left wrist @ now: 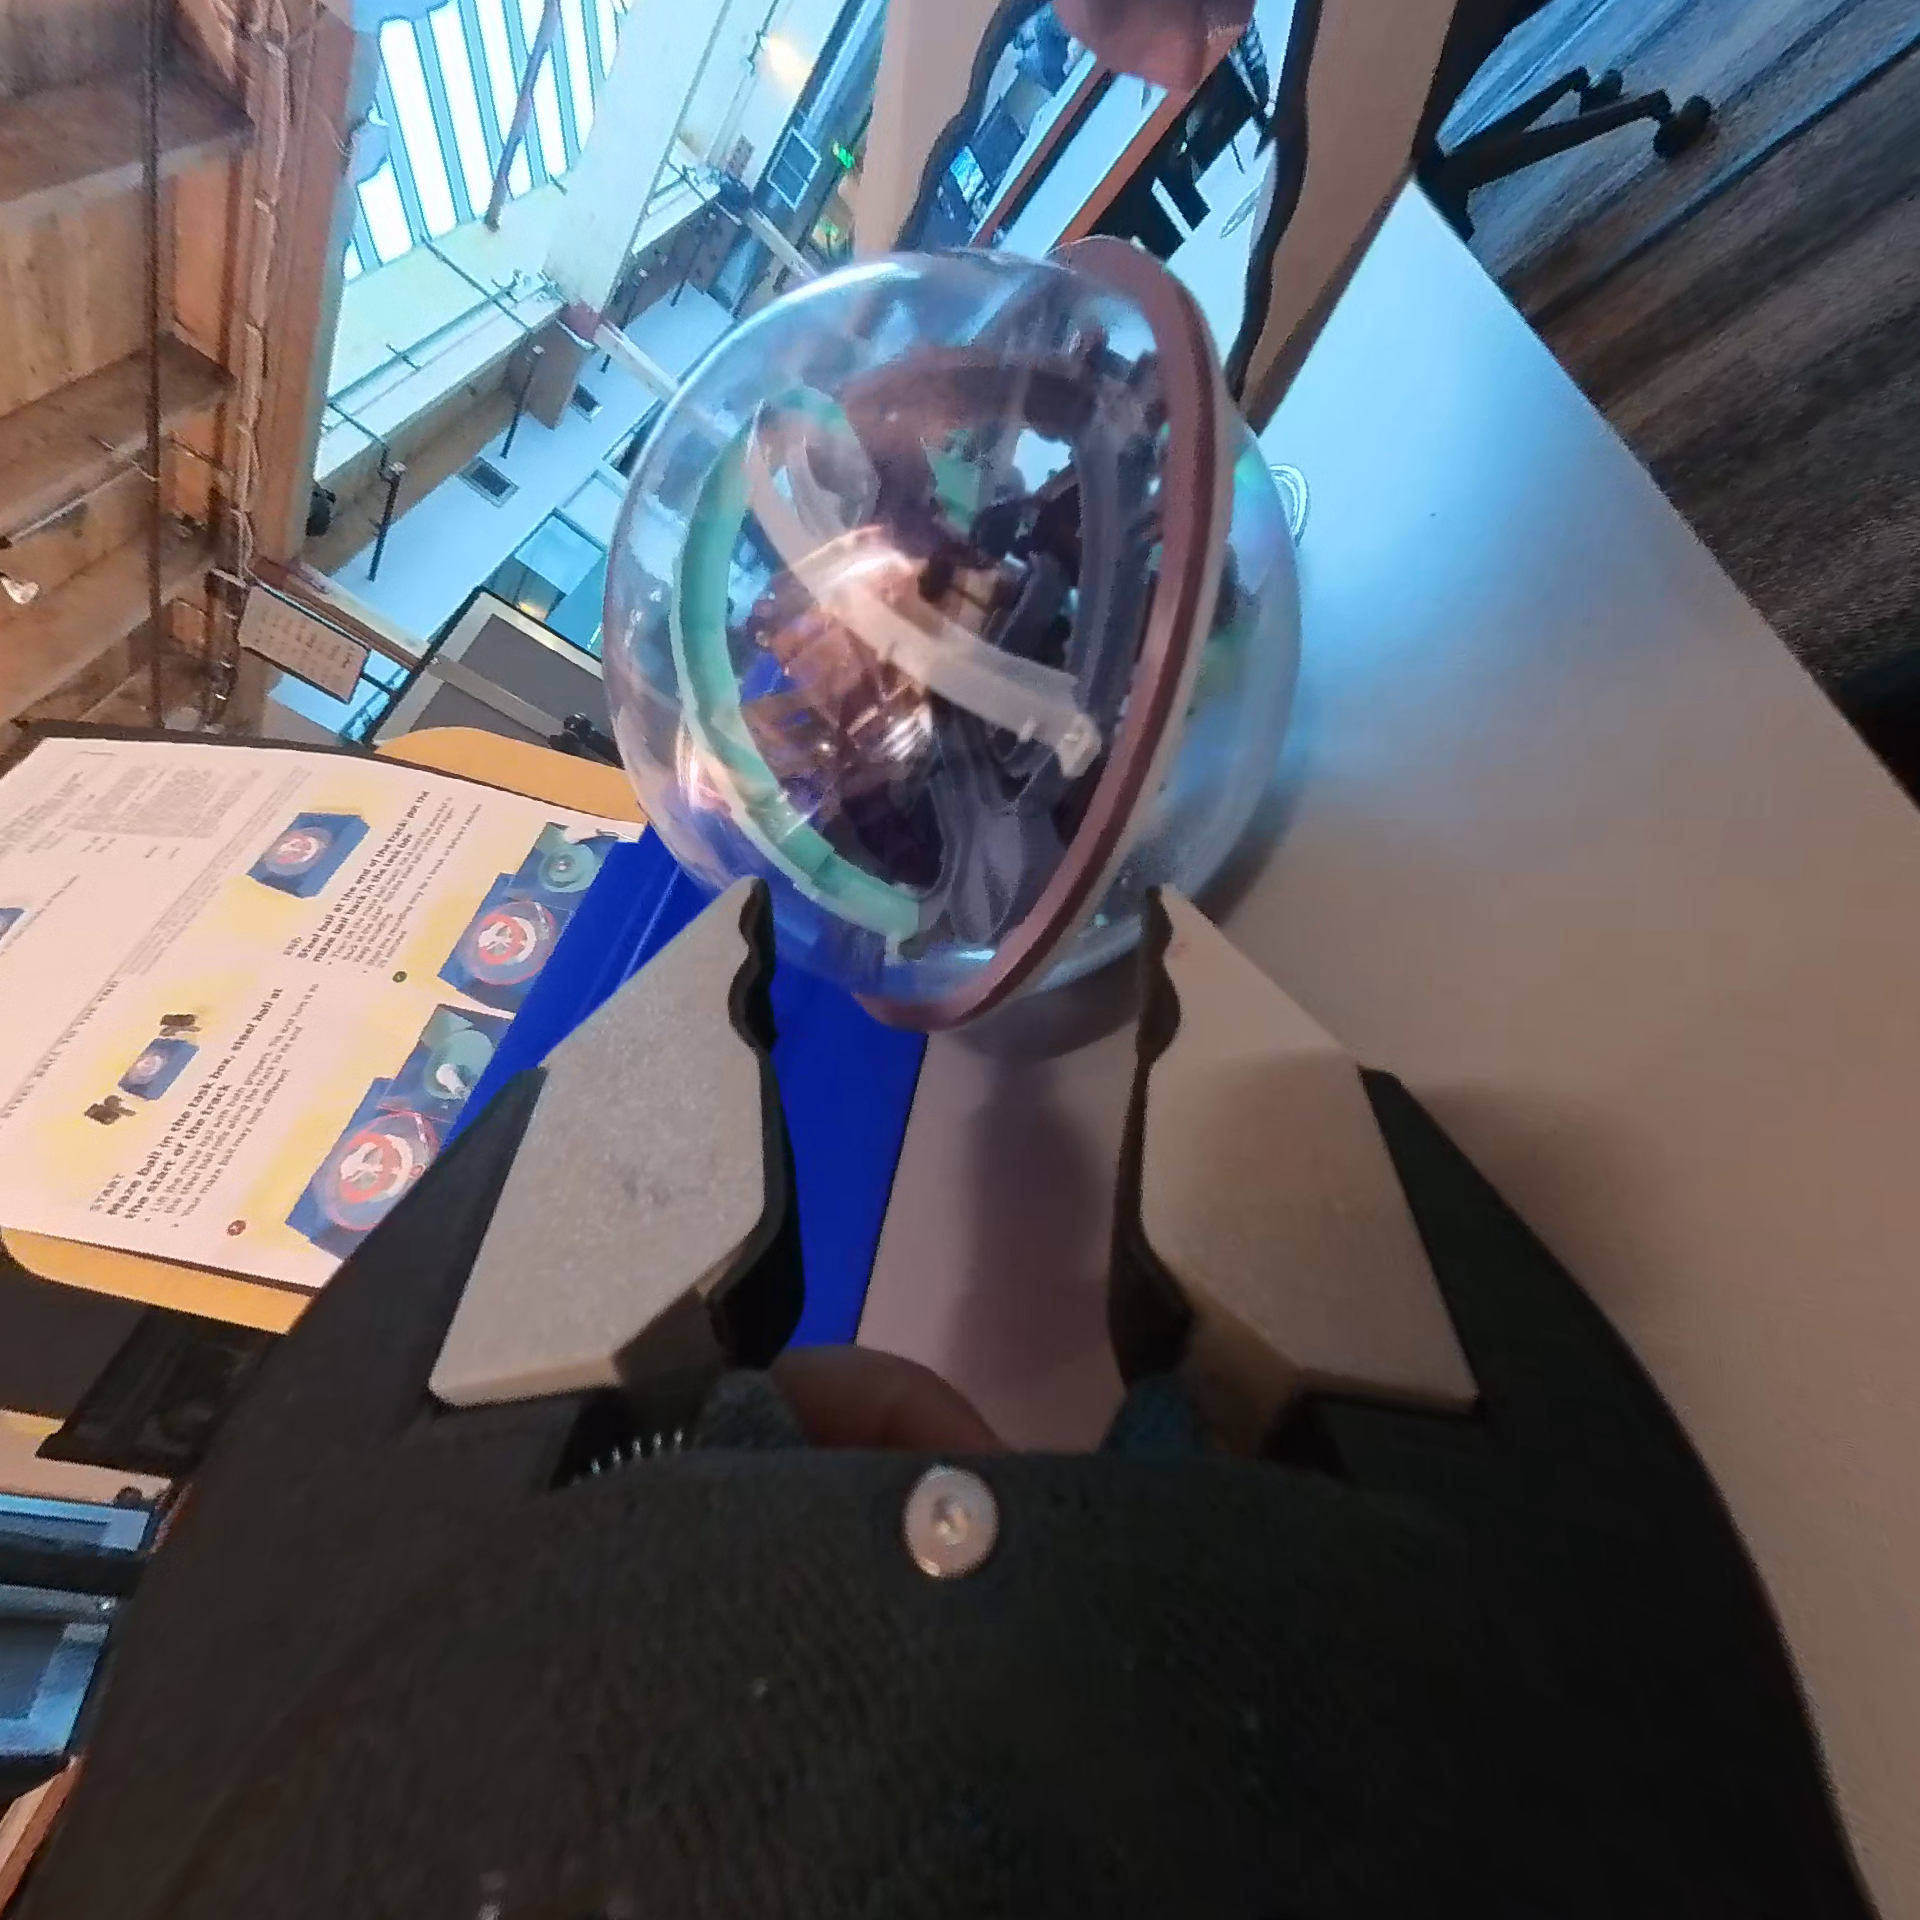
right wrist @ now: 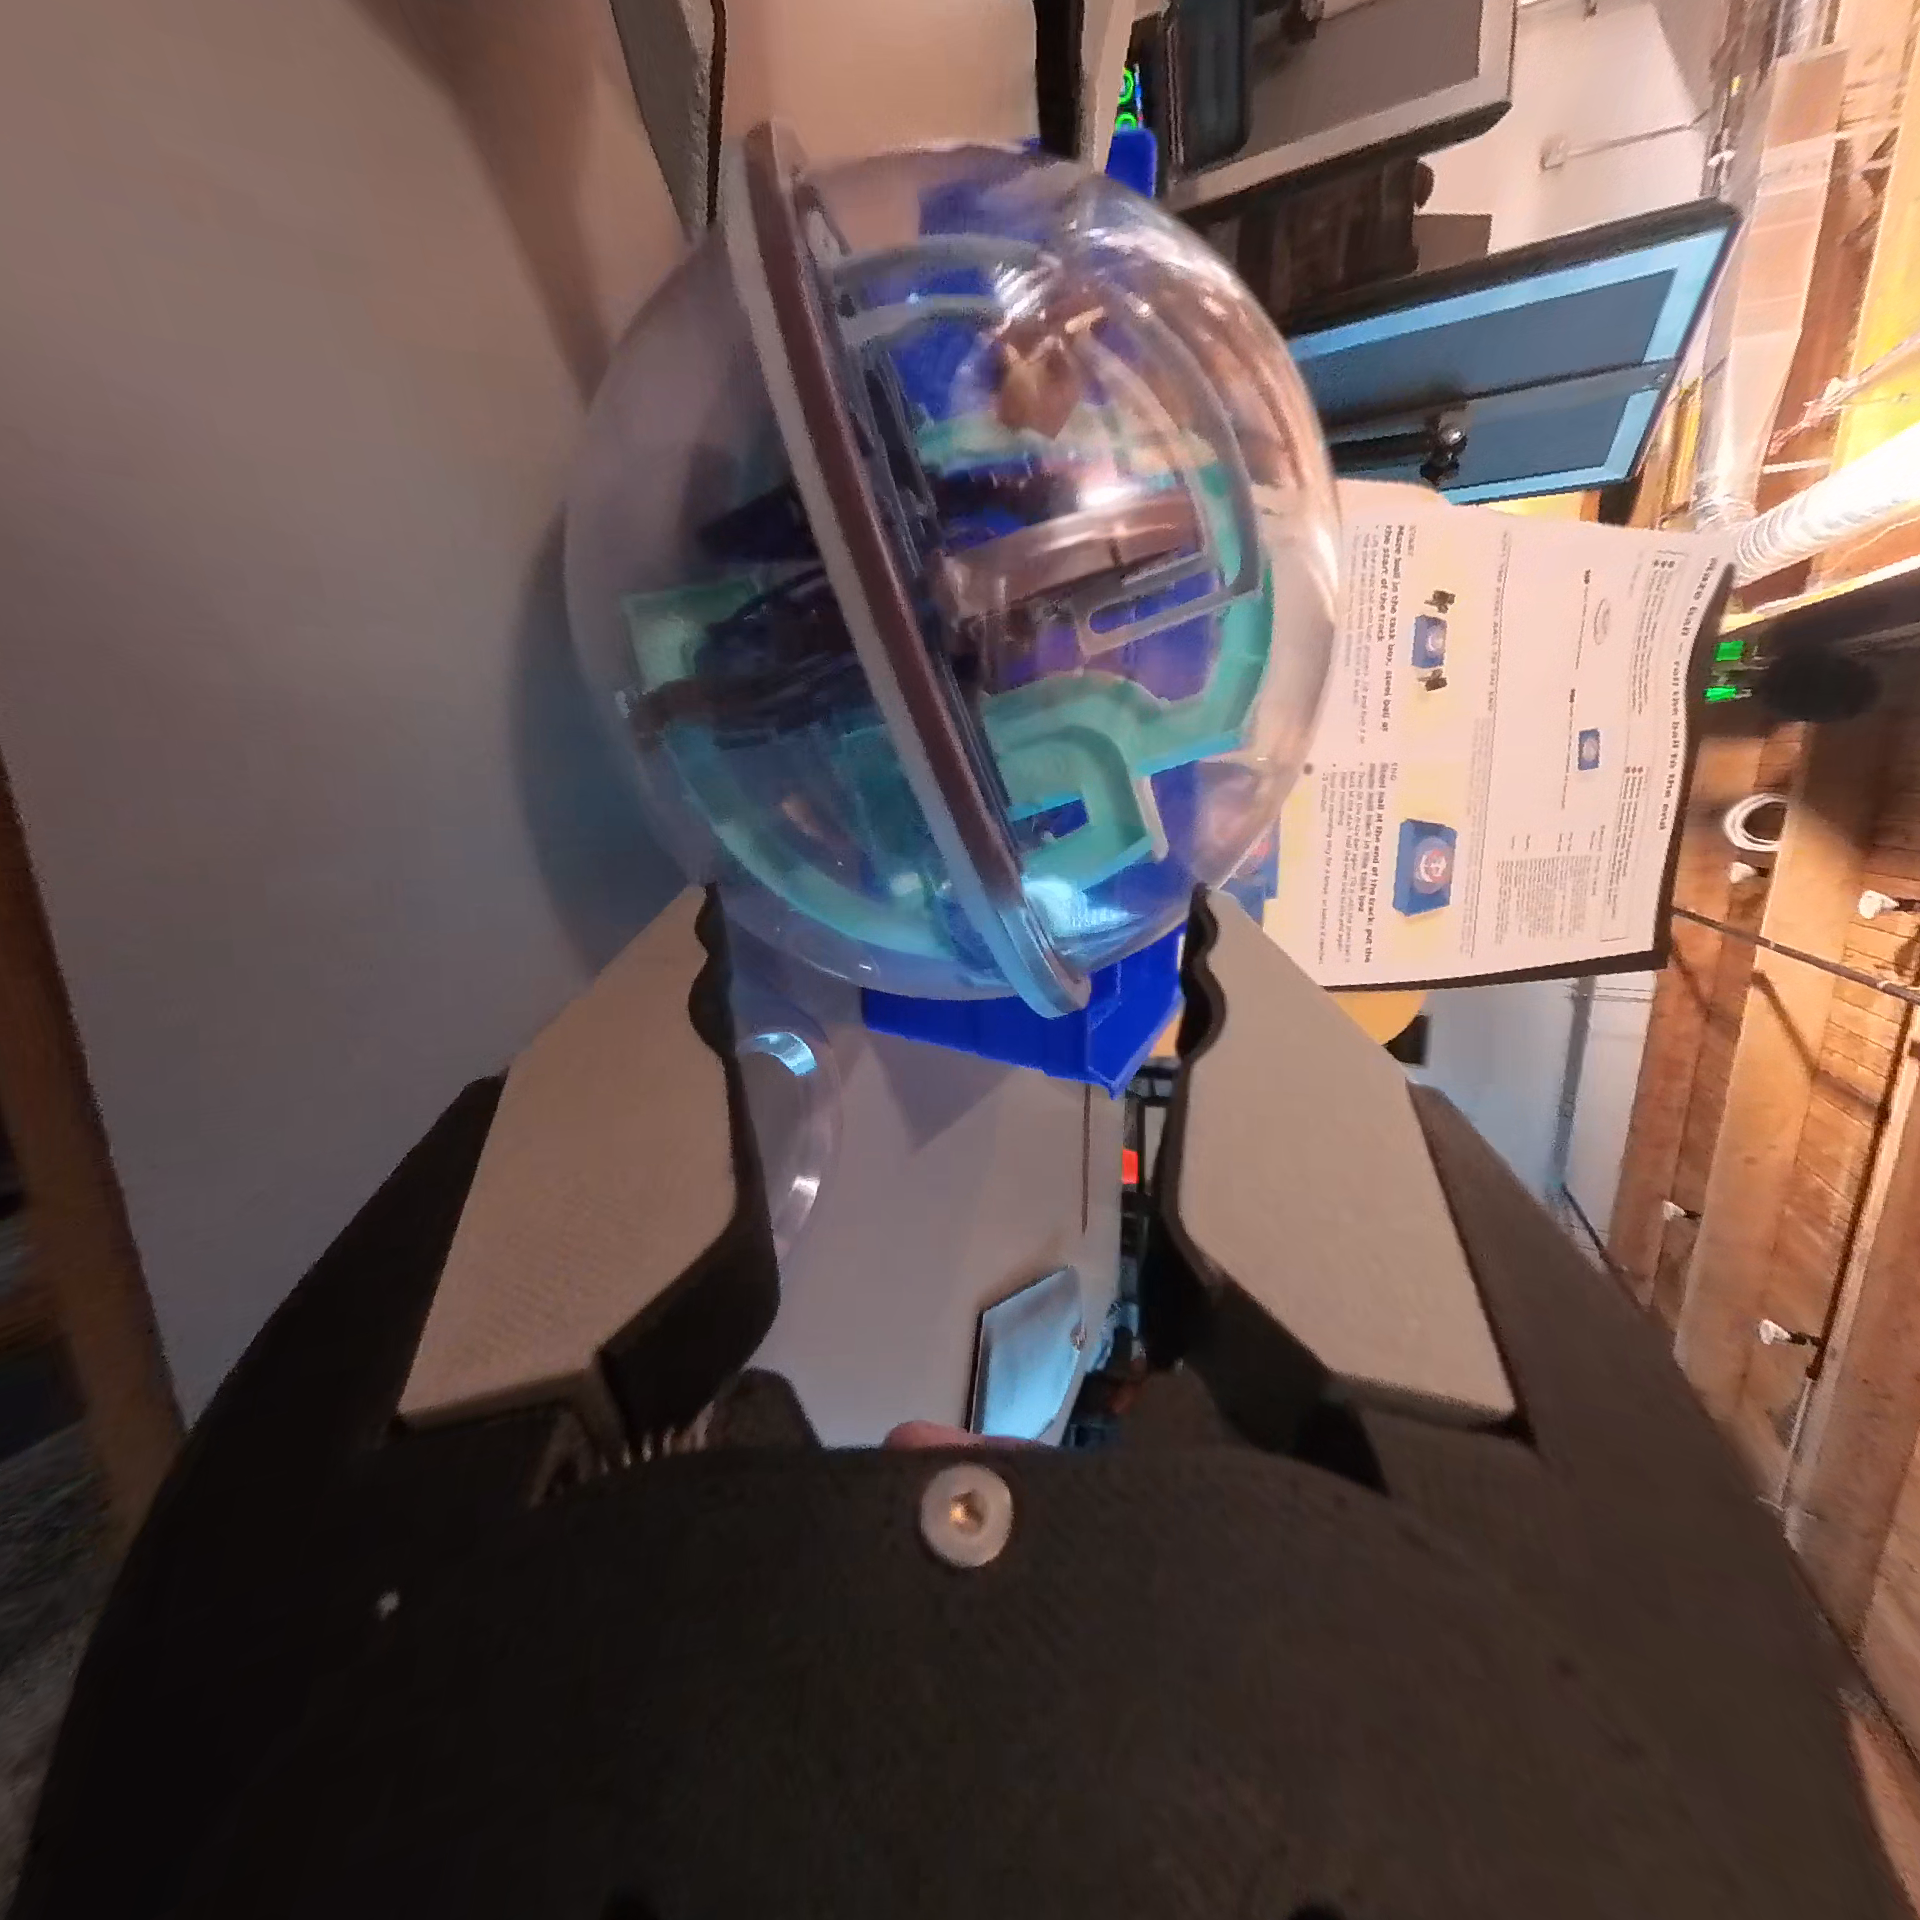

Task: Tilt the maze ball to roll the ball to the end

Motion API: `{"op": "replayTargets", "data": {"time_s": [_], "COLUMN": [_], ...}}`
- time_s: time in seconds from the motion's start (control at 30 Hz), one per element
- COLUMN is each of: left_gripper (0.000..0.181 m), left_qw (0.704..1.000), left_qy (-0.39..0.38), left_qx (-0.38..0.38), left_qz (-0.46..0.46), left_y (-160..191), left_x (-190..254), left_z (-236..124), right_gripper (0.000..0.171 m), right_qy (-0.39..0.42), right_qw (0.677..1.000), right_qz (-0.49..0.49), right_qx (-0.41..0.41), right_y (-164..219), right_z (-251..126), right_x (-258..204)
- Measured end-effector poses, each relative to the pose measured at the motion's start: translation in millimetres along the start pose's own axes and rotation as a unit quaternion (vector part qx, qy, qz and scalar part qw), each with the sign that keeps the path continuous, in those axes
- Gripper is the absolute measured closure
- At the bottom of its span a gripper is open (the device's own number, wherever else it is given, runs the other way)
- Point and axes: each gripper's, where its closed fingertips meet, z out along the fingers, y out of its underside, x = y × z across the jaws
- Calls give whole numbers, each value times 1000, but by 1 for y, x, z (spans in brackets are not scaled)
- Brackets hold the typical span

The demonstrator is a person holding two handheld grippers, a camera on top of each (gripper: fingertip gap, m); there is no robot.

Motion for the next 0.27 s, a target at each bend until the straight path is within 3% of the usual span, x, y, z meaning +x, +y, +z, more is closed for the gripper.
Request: {"op": "replayTargets", "data": {"time_s": [0.17,0.27], "left_gripper": [114,118], "left_qw": [1000,999], "left_qy": [3,24], "left_qx": [6,5], "left_qz": [14,26], "left_y": [-5,-6], "left_x": [3,13], "left_z": [-2,-1], "right_gripper": [99,95], "right_qy": [-17,-40], "right_qw": [999,992], "right_qz": [34,91], "right_qx": [30,76], "right_y": [-9,-18], "right_z": [-12,-21], "right_x": [0,0]}}
